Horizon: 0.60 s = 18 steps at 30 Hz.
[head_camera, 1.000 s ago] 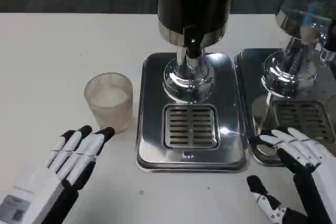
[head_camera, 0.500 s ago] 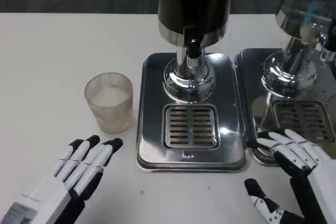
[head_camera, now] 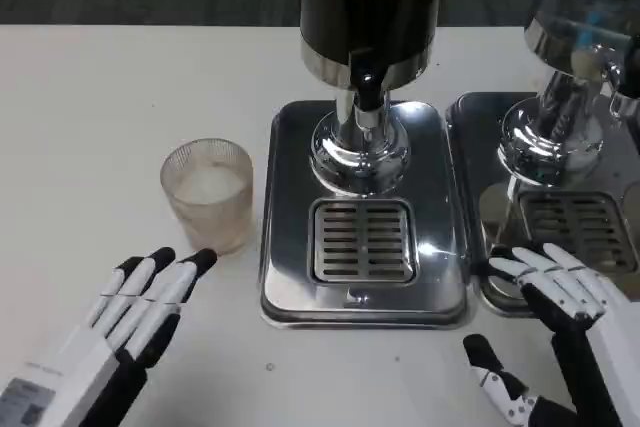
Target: Grasp the cup under the faucet to collect the drink, then remove the cup.
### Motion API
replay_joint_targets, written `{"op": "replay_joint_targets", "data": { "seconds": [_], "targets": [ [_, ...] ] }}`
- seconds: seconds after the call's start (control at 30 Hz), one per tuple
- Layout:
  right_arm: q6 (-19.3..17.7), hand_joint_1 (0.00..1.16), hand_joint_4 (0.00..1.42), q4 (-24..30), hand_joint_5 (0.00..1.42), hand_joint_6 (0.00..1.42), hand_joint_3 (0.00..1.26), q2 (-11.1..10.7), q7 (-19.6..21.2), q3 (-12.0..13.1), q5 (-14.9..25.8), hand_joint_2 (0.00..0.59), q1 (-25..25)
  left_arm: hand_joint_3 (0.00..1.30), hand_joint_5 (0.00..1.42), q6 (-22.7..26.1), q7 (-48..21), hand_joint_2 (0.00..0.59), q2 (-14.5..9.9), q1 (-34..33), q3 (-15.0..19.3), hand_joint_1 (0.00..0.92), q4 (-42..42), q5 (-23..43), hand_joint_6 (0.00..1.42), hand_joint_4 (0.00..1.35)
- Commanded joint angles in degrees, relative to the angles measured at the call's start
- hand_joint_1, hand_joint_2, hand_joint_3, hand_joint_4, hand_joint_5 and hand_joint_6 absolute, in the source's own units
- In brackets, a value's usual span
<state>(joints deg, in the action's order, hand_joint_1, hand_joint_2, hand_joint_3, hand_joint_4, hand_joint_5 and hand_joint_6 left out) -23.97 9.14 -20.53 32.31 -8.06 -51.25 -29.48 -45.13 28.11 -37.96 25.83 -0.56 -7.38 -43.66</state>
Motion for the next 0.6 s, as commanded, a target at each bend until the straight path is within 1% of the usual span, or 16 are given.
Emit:
{"op": "replay_joint_targets", "data": {
  "seconds": [0.03,0.17,0.33,0.43,0.6],
  "targets": [
    [1.85,0.6,0.26,1.01,0.21,0.29,0.37,1.85,0.12,-1.36,-0.91,0.401,-0.09,0.0,0.0,-3.99,0.15,0.082,-0.41,-2.67,1.3,0.0,-4.67,4.95,0.0,0.0],
    [2.89,0.6,0.26,1.2,0.21,0.29,0.37,3.15,1.06,-2.13,-1.63,0.401,-0.33,0.0,0.0,-6.45,-0.12,0.08,0.0,-5.4,2.64,0.0,-7.93,8.17,0.0,0.0],
    [3.81,0.6,0.26,1.19,0.21,0.3,0.37,4.42,1.8,-3.44,-2.53,0.401,-0.26,0.0,0.01,-6.77,-2.57,0.057,0.3,-10.24,4.04,0.0,-12.55,13.66,0.0,0.0],
    [4.17,0.6,0.26,1.17,0.22,0.3,0.37,5.02,1.85,-4.01,-2.7,0.401,0.36,0.0,0.03,-5.78,-5.2,0.039,1.06,-14.42,4.24,0.003,-16.64,17.56,0.01,0.0],
    [4.92,0.6,0.27,0.84,0.23,0.3,0.37,6.22,1.81,-5.5,-3.15,0.401,2.12,0.0,0.07,-3.9,-7.87,0.025,1.85,-21.86,4.23,0.111,-24.43,20.16,0.06,0.0]
  ]
}}
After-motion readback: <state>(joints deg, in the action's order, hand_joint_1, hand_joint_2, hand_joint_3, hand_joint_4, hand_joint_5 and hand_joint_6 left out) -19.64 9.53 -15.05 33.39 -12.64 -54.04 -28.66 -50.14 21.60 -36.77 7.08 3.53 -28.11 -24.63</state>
